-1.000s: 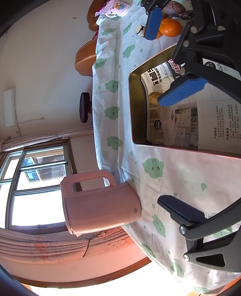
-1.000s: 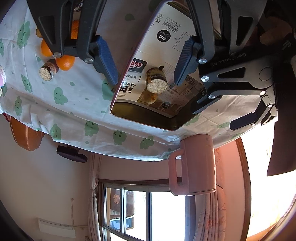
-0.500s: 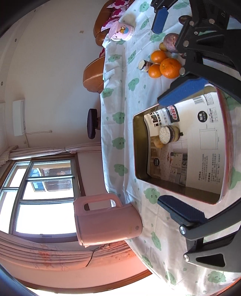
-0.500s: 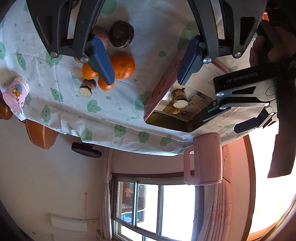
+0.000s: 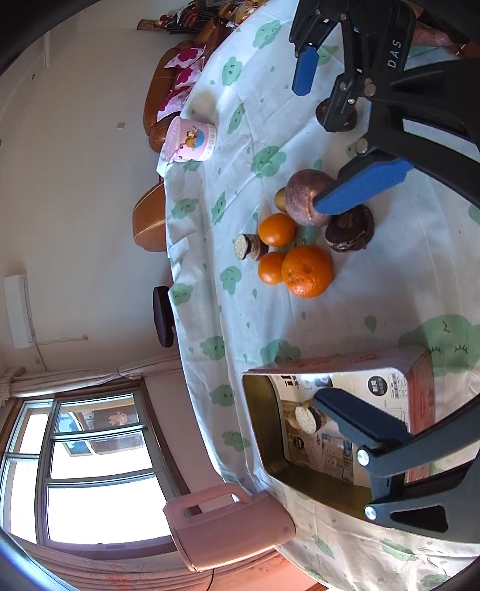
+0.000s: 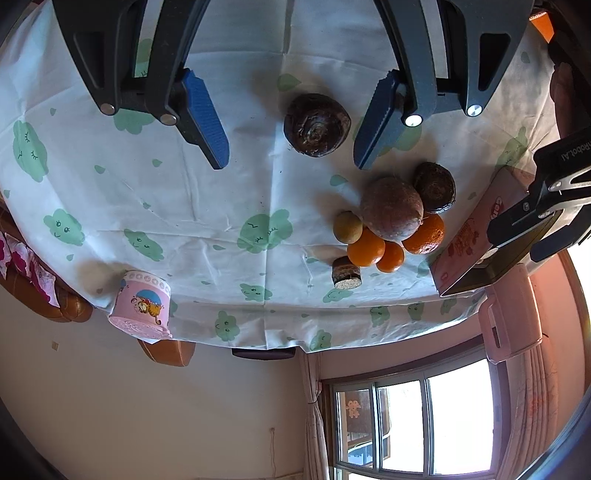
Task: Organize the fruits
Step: 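Move both open grippers back toward the remaining fruits, then grasp a dark dried fruit with the left gripper while the right gripper grasps another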
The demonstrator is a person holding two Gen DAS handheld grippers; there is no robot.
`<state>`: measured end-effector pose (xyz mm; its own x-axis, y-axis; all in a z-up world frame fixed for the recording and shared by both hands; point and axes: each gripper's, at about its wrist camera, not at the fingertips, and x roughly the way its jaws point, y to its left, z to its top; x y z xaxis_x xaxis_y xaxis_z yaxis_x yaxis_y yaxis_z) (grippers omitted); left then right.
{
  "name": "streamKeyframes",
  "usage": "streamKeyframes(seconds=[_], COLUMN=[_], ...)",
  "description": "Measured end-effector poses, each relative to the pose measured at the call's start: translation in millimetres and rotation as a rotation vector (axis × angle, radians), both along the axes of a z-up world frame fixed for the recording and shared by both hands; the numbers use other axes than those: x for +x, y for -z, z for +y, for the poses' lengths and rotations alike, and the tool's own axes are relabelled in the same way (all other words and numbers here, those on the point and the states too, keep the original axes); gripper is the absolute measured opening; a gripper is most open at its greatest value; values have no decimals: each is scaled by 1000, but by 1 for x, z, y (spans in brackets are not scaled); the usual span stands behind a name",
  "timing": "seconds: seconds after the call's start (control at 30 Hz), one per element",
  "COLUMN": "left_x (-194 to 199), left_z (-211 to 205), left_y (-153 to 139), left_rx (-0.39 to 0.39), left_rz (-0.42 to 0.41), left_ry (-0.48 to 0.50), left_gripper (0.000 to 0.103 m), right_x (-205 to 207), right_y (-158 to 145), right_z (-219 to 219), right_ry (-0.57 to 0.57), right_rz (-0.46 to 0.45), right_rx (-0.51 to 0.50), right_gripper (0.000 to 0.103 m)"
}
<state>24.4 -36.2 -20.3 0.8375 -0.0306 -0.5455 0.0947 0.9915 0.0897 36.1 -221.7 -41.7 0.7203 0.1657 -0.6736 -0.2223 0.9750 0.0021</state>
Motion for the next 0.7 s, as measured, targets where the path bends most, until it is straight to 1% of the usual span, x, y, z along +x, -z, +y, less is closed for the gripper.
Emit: streamKeyframes(seconds=[0.03,0.07,0.1,0.13,0.23,0.3,0.37,0.4,0.47,0.57,0.7], left_x=[1,2,3,4,8,10,13,15,18,21,23], left_z=[-4,-7,-9,-11,-20,-24,-26,-26,-26,-26,-30], left_y=[2,2,3,4,10,13,17,19,22,26,30], left_rx=[7,13,14,12,11,15,12,7,-8,-35,-44], left_rz=[17,27,34,43,94,121,151,168,200,232,263], left_ry=[14,25,37,49,93,112,125,132,137,156,187], left_gripper=[89,85,81,80,69,54,48,43,41,41,37], right_x=[1,1,1,1,2,3,4,4,5,5,5], right_y=[2,4,5,5,7,11,13,13,13,13,13], right_z=[0,-1,-3,-3,0,2,4,3,2,1,4], right_ry=[-8,-18,-29,-35,-58,-72,-81,-83,-88,-92,-98], right_rz=[11,23,29,32,57,78,92,93,97,100,96], right_rx=[6,14,25,28,26,15,5,8,20,32,22], right_gripper=[66,59,56,55,51,44,40,40,39,39,39])
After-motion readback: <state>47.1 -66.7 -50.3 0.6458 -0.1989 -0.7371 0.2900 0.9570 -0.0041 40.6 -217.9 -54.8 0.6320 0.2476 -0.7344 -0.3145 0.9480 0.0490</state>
